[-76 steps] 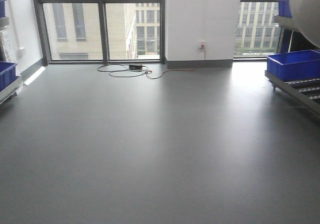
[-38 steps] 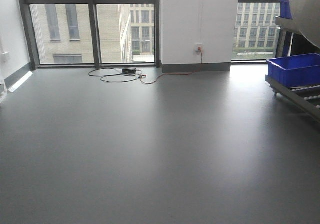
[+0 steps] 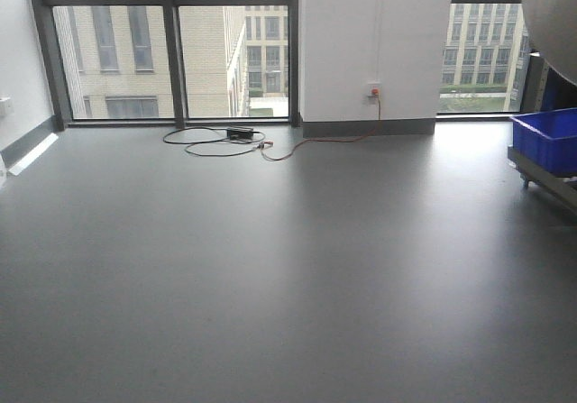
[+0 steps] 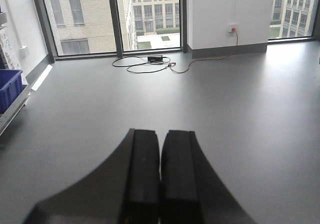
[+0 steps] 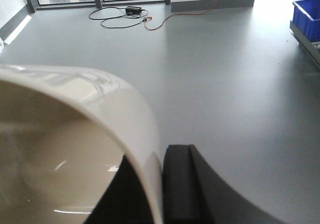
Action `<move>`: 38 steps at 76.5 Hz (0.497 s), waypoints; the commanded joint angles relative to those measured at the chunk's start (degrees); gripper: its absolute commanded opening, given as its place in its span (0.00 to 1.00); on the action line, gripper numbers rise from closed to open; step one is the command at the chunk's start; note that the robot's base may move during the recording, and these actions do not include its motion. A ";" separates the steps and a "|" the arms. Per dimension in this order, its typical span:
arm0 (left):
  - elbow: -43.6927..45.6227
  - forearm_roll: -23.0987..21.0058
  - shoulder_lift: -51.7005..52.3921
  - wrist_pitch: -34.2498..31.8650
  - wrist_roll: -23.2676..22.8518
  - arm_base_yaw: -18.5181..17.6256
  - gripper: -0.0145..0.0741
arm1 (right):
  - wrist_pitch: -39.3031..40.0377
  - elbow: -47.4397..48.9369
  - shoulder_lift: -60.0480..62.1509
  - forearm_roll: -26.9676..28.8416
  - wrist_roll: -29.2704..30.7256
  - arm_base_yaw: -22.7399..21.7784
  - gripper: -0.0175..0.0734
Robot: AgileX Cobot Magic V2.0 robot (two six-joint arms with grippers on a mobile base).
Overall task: Move white bin to right shelf second layer
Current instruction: 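Turn the base toward the roller shelf rack with blue bins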
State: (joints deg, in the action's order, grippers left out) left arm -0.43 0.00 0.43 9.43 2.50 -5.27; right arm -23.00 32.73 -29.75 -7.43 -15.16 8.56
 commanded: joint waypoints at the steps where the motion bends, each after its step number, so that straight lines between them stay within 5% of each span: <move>1: -2.11 0.00 0.80 -5.00 -0.30 -0.33 0.26 | 6.00 1.80 -0.34 -0.45 0.14 -0.35 0.25; 38: -2.11 0.00 0.80 -5.00 -0.30 -0.33 0.26 | 6.06 1.82 -0.34 -0.45 0.14 -0.35 0.25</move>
State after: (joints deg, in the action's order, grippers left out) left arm -0.43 0.00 0.43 9.43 2.50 -5.27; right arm -23.00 32.73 -29.75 -7.43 -15.16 8.56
